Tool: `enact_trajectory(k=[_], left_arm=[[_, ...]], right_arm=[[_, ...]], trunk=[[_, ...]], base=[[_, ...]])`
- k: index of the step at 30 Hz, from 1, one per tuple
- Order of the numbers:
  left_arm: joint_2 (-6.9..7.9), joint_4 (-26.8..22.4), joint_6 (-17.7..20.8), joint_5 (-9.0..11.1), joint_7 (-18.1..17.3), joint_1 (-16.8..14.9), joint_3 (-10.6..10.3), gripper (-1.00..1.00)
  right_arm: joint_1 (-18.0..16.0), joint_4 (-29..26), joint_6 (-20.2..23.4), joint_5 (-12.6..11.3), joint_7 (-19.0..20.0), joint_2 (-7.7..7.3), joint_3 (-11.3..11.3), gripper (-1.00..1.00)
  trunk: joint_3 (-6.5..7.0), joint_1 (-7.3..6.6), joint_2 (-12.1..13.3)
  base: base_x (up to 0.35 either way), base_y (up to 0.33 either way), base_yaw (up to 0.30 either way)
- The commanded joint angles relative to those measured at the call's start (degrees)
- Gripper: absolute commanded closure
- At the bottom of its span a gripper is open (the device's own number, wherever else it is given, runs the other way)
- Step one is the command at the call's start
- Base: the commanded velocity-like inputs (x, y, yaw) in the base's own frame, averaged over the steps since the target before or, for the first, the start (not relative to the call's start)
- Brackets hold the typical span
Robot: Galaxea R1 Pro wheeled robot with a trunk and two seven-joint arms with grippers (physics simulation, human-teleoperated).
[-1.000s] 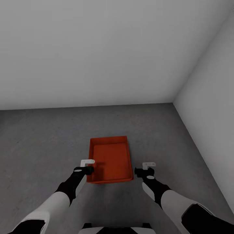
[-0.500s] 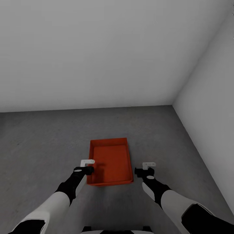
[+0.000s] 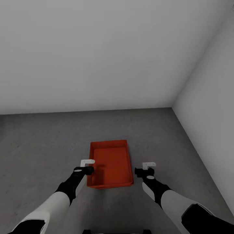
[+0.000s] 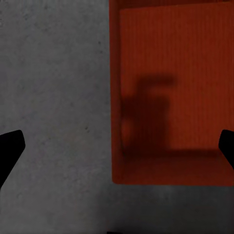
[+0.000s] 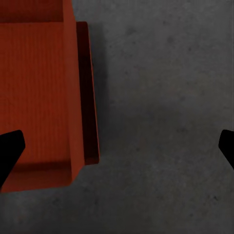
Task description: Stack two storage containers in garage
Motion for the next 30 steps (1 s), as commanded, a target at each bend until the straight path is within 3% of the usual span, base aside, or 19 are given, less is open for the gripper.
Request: enact_trajectory(k=[1,30], left_arm=[[-0.03,-0.11,0.34,-0.14,0.11,-0.01,0.1,-1.0],[-0.03,0.07,0.34,-0.12,0.03,-0.01,0.1,-1.0]], right_arm=[[-0.05,0.04,-0.24,-0.61,-0.22,0.0,0.48,-1.0],[-0.05,0.04,-0.24,-0.61,-0.22,0.0,0.48,-1.0]], trunk=[[0.01,0.03,-0.09],[2.59,0.03,-0.09]], base=[[0.0,0.0,0.0],[0.0,0.0,0.0]])
